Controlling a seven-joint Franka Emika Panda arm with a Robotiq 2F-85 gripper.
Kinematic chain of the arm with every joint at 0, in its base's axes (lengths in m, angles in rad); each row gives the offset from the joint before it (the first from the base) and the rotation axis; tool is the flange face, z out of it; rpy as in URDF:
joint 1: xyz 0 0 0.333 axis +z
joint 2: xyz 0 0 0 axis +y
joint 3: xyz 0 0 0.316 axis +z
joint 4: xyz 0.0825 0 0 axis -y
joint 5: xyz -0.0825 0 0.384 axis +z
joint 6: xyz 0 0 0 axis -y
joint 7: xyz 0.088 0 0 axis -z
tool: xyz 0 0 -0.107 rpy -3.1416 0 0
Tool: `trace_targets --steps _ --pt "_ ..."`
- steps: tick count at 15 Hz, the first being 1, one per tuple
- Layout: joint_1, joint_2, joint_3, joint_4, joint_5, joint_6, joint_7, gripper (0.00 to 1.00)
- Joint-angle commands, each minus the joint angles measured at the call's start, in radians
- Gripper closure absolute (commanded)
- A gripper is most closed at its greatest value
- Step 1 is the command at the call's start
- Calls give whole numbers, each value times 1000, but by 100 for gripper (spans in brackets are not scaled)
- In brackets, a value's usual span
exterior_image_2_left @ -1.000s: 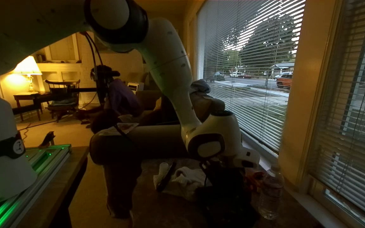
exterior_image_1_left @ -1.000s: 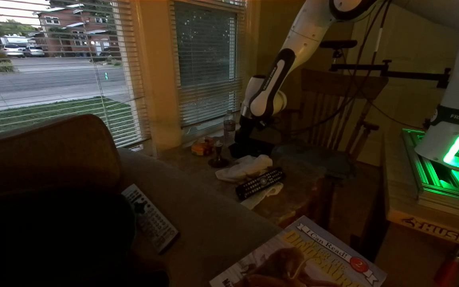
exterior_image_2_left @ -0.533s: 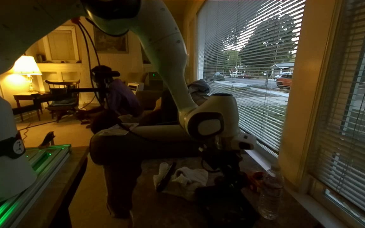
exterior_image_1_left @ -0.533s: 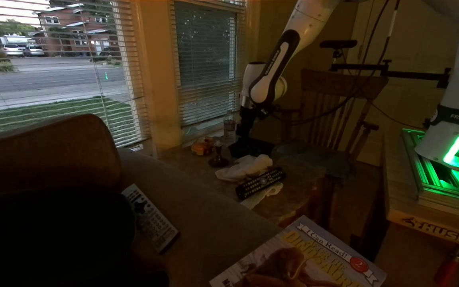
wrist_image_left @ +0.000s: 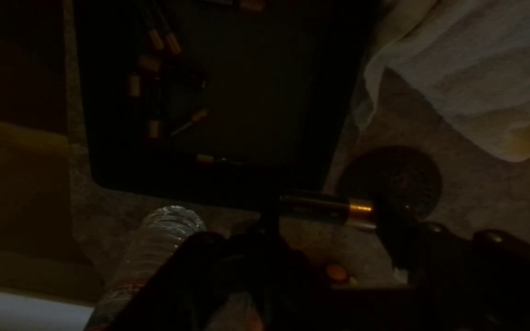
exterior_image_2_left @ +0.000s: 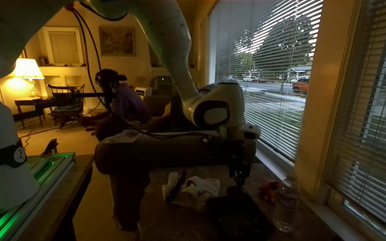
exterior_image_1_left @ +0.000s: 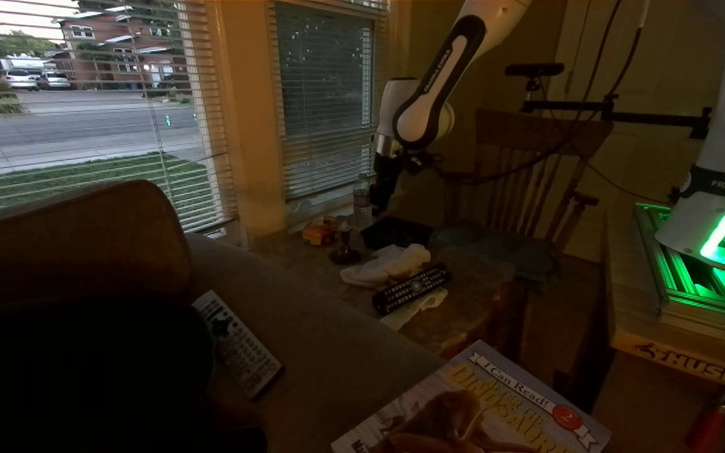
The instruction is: Remove one object from the black box and put it on the countertop.
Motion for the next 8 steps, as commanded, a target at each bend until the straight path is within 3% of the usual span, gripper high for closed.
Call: trace_targets --steps 1,8 --pt "6 -64 24 -60 -37 -8 9 70" --pt "11 -75 70 -27 -65 11 -37 70"
